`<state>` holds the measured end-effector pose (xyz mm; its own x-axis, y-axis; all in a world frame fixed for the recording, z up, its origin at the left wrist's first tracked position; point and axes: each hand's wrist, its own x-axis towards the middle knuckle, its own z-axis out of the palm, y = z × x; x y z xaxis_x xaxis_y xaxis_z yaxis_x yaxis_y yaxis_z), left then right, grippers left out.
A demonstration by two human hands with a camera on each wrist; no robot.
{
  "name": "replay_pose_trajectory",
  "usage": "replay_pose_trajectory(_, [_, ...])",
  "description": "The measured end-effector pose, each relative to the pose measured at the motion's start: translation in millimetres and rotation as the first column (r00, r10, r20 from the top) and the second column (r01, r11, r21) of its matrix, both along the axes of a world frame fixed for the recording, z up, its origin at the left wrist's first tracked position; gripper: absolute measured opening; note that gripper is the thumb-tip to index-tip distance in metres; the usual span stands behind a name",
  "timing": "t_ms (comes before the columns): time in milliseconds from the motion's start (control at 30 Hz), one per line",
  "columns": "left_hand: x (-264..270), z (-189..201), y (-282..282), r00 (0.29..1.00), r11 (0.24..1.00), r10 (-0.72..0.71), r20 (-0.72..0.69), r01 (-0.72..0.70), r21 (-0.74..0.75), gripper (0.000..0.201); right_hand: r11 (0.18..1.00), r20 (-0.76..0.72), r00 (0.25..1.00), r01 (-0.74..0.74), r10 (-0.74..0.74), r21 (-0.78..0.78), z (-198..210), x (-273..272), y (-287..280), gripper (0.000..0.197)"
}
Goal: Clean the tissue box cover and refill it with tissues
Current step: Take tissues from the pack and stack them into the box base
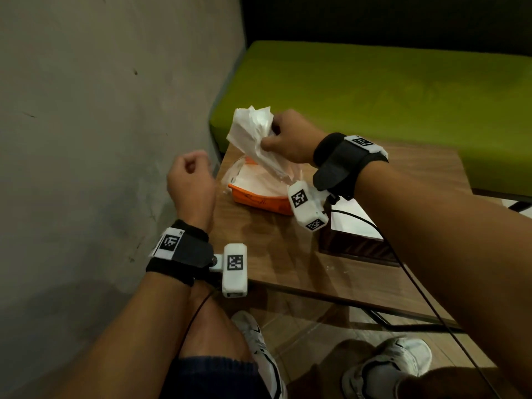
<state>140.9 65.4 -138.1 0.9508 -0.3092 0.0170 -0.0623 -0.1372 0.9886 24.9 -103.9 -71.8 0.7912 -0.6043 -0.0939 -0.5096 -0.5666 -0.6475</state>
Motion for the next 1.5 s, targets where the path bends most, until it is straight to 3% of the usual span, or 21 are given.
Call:
replay_pose_trajectory(67, [-21, 23, -6, 0.977, 0.976, -0.18, -0.115, 0.163, -0.142, 0.025, 0.999, 0.036, 0.999, -0.026, 0.028, -0.044, 10, -2, 9, 0.011])
replay_pose_trajectory(100, [-33, 36, -10, 0.919, 0.926, -0.334, -0.209, 0.277, -0.257, 0.041, 0.995, 0.035, 0.998, -0.057, 0.06, -0.079, 16, -4, 15, 0.014])
replay_pose_trajectory(167, [-52, 52, -17, 0.726, 0.749, -0.611, -0.315, 0.401, -0.527, 0.07, 0.979, -0.008, 0.99, -0.138, 0.138, -0.15, 26, -10, 28, 0.019])
replay_pose_trajectory(233, [-69, 63, -18, 0.584, 0.64, -0.721, -0.374, 0.354, -0.681, 0.083, 0.962, -0.074, 0.976, -0.213, 0.203, -0.169, 35, -23, 39, 0.023])
replay_pose_trajectory(300, [-82, 61, -18, 0.498, 0.612, -0.749, -0.437, 0.269, -0.744, 0.08, 0.969, -0.086, 0.969, -0.238, 0.231, -0.073, 42, -40, 42, 0.026])
replay_pose_trajectory(367, [-93, 56, -14, 0.428, 0.6, -0.765, -0.482, 0.203, -0.774, 0.066, 0.979, 0.021, 0.984, -0.178, 0.176, 0.101, 48, -62, 39, 0.023])
replay_pose_trajectory(400, [-97, 53, -13, 0.424, 0.608, -0.759, -0.493, 0.191, -0.771, 0.055, 0.984, 0.081, 0.99, -0.122, 0.113, 0.126, 51, -74, 37, 0.021])
replay_pose_trajectory(500, [-110, 55, -14, 0.47, 0.67, -0.698, -0.54, 0.164, -0.724, 0.033, 0.987, 0.207, 0.97, 0.142, -0.124, -0.074, 53, -109, 24, 0.021])
replay_pose_trajectory(533, [-114, 56, -16, 0.474, 0.689, -0.68, -0.559, 0.152, -0.709, 0.03, 0.98, 0.218, 0.96, 0.193, -0.178, -0.049, 52, -122, 21, 0.024])
replay_pose_trajectory(600, [-125, 59, -21, 0.442, 0.697, -0.687, -0.577, 0.176, -0.695, 0.03, 0.973, 0.135, 0.972, 0.169, -0.191, 0.16, 47, -144, 20, 0.035])
replay_pose_trajectory(667, [-137, 61, -28, 0.386, 0.691, -0.71, -0.589, 0.216, -0.69, 0.038, 0.926, 0.092, 0.983, 0.113, -0.156, 0.361, 38, -162, 23, 0.033])
replay_pose_trajectory(800, [-158, 60, -35, 0.328, 0.655, -0.751, -0.573, 0.263, -0.708, 0.046, 0.908, 0.184, 0.963, 0.106, -0.195, 0.406, 27, -188, 26, 0.025])
replay_pose_trajectory(867, [-166, 59, -35, 0.323, 0.633, -0.767, -0.554, 0.243, -0.735, 0.05, 0.922, 0.152, 0.958, 0.18, -0.243, 0.342, 25, -195, 25, 0.03])
replay_pose_trajectory(933, [-172, 55, -35, 0.307, 0.619, -0.776, -0.551, 0.207, -0.757, 0.061, 0.956, 0.145, 0.95, 0.255, -0.275, 0.142, 25, -198, 24, 0.026])
replay_pose_trajectory(1000, [-174, 50, -39, 0.307, 0.622, -0.771, -0.557, 0.176, -0.763, 0.066, 0.947, 0.25, 0.925, 0.314, -0.288, -0.07, 30, -198, 28, 0.022])
replay_pose_trajectory(1067, [-176, 48, -43, 0.326, 0.629, -0.762, -0.559, 0.17, -0.759, 0.069, 0.959, 0.351, 0.918, 0.247, -0.185, -0.14, 38, -195, 37, 0.022])
replay_pose_trajectory(1100, [-177, 48, -44, 0.329, 0.627, -0.764, -0.555, 0.177, -0.758, 0.071, 0.975, 0.335, 0.936, 0.163, -0.106, -0.148, 40, -192, 42, 0.024])
replay_pose_trajectory(1200, [-181, 47, -47, 0.34, 0.653, -0.742, -0.577, 0.176, -0.736, 0.077, 0.971, 0.122, 0.99, -0.033, 0.064, -0.235, 36, -181, 52, 0.032])
replay_pose_trajectory(1367, [-180, 40, -49, 0.308, 0.593, -0.792, -0.527, 0.179, -0.785, 0.085, 0.973, 0.083, 0.996, -0.021, 0.042, -0.231, 29, -179, 42, 0.008])
replay_pose_trajectory(1500, [-181, 36, -49, 0.272, 0.548, -0.827, -0.492, 0.194, -0.814, 0.093, 0.983, 0.079, 0.997, -0.003, 0.018, -0.185, 32, -183, 36, 0.013])
